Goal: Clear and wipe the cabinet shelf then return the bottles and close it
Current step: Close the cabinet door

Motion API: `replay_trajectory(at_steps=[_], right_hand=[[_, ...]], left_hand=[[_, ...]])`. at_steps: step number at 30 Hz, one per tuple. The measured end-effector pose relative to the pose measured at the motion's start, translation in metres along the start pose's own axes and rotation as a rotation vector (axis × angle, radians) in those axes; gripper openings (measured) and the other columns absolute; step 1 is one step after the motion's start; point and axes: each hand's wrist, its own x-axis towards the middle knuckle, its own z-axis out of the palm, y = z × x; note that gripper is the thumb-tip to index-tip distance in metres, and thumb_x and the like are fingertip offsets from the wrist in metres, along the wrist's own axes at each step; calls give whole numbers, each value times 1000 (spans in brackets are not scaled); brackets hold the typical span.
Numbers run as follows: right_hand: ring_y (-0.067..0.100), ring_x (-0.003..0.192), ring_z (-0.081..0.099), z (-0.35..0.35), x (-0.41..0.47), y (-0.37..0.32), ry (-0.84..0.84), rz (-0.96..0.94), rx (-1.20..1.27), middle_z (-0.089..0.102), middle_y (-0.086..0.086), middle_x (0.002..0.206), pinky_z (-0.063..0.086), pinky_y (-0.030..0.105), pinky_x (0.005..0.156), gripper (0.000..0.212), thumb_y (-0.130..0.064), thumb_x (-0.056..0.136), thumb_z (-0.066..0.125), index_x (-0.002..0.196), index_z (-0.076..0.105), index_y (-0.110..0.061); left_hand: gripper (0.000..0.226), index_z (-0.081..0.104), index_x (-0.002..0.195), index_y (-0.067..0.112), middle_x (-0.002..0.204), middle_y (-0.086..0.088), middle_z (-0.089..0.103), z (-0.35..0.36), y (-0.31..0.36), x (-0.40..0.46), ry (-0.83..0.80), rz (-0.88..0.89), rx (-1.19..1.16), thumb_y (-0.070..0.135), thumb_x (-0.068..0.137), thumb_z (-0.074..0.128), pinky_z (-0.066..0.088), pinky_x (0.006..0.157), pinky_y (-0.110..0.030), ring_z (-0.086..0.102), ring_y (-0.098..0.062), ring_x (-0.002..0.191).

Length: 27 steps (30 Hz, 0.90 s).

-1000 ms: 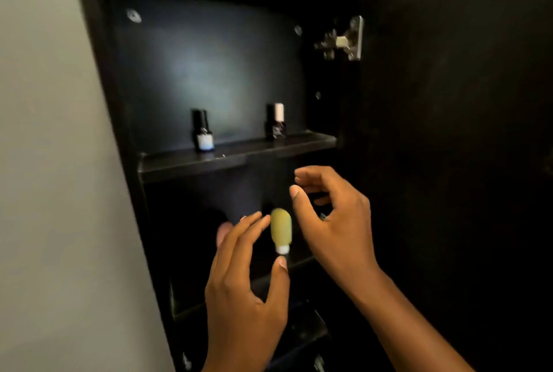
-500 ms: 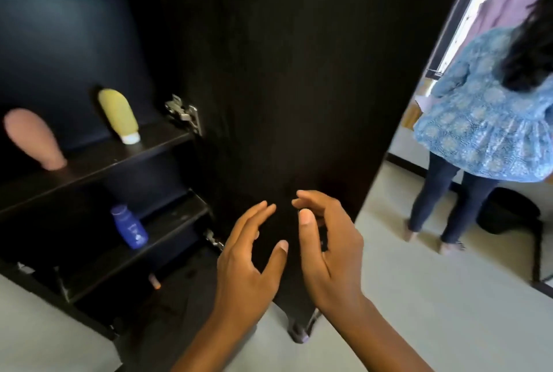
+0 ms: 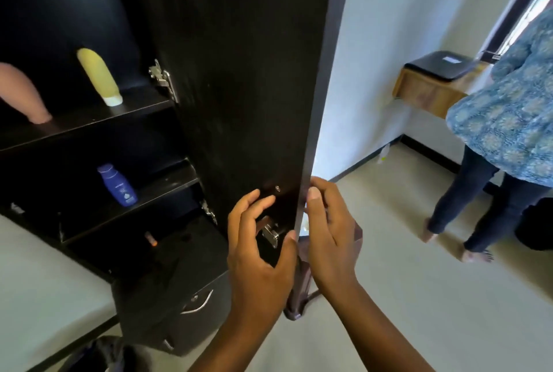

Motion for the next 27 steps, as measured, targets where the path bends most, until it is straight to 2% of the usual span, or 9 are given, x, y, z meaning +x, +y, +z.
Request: replay_trajectory(at_steps=[2,6,8,10,13,16,19,23,27], right_hand=[[-4,107,65,3,3,-1,-82,31,87,67,-34,99,50,6,83,22,-34,108,40,106,61,-41],[-28,84,58,0,2,1,-226,198,246,61,-27,87,44,-3,70,33,-8,109,42,92,51,-33],[-23,90,60,0,4,3,-242,135,250,69,-30,83,45,-1,73,25,-14,109,46,94,54,-33],[-8,99,67,2,5,2,-257,41,262,70,-34,89,51,6,77,17,-27,102,44,100,60,-32],[13,103,71,7,-2,2,-276,-47,297,73,-20,97,57,19,81,22,-29,101,46,108,66,-31],[24,101,71,17,-15,1,-293,-75,337,74,-8,99,61,29,82,20,-31,100,50,109,68,-29],[22,96,72,29,-28,-5,-313,-87,332,74,-10,93,60,27,78,18,-24,99,54,105,69,-30],[18,83,69,48,-37,-14,-340,-162,277,69,-15,81,55,22,70,19,-23,100,58,92,67,-38],[16,77,67,69,-48,-19,-392,-204,295,66,-17,77,51,18,66,14,-24,101,61,90,67,-31]], left_hand=[[56,56,137,38,152,15,47,3,3,1,25,29,3,27,87,78,46,111,-18,50,-11,142],[57,60,137,23,149,8,51,3,6,4,70,35,5,26,85,82,52,110,-28,54,-14,139],[57,61,137,20,146,8,53,0,7,3,83,31,7,26,84,83,55,108,-32,56,-15,137],[57,61,136,18,143,7,55,-4,8,1,96,31,8,27,84,83,56,106,-36,58,-18,135],[55,62,134,19,138,9,57,-15,9,-4,122,34,14,29,84,83,59,103,-38,61,-19,130],[52,63,130,16,133,6,60,-31,8,-9,144,50,22,26,84,84,61,99,-40,65,-23,125],[52,63,130,17,129,5,63,-52,7,-14,155,51,44,22,83,84,62,96,-40,67,-25,120],[51,61,128,28,122,9,64,-80,4,-23,195,59,69,18,83,84,62,92,-37,70,-25,113],[39,64,122,20,115,3,68,-102,-3,-34,281,6,126,23,87,80,63,89,-34,71,-24,108]])
